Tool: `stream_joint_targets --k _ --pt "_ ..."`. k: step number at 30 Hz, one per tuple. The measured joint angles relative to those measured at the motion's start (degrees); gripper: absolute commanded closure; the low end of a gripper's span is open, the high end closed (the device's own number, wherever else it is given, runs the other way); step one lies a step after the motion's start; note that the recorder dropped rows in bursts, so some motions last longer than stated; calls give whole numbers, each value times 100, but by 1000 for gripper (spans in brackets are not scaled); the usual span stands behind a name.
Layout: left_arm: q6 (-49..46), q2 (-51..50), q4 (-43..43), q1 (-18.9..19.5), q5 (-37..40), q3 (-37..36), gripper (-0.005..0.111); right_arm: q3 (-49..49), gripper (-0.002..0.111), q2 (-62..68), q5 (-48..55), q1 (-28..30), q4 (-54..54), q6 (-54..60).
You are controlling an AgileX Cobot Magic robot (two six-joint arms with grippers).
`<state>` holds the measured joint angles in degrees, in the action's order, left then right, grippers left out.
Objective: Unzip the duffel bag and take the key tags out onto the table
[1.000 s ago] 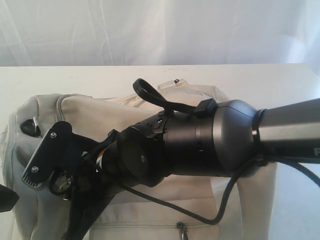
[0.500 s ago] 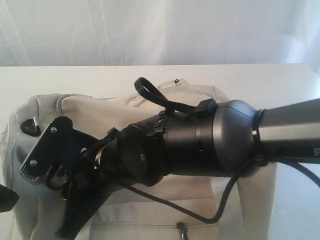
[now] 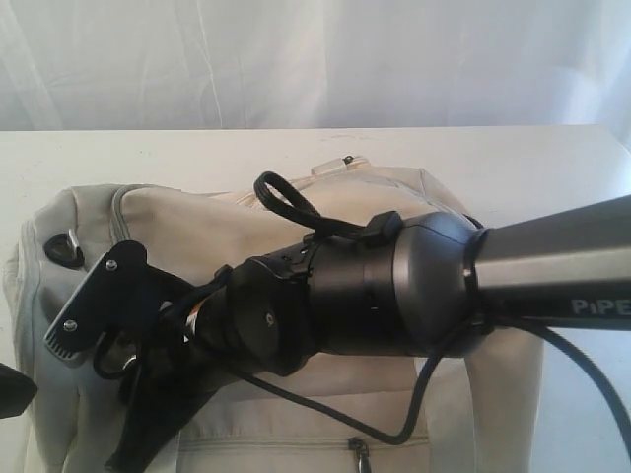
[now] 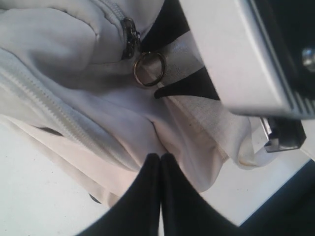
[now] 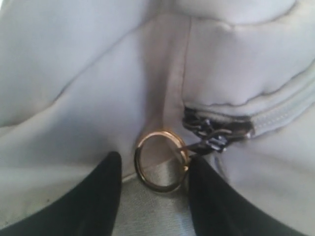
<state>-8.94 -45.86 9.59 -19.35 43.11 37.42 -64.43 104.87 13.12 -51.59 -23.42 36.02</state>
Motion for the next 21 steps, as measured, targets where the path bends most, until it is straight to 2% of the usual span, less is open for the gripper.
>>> stream_joint_targets --k 6,10,21 --pt "0 0 0 0 0 0 107 0 90 0 -135 0 0 0" --pt "0 0 0 0 -4 0 107 0 108 0 -135 0 0 0" --pt "0 0 0 0 -4 0 107 0 108 -287 145 0 0 0"
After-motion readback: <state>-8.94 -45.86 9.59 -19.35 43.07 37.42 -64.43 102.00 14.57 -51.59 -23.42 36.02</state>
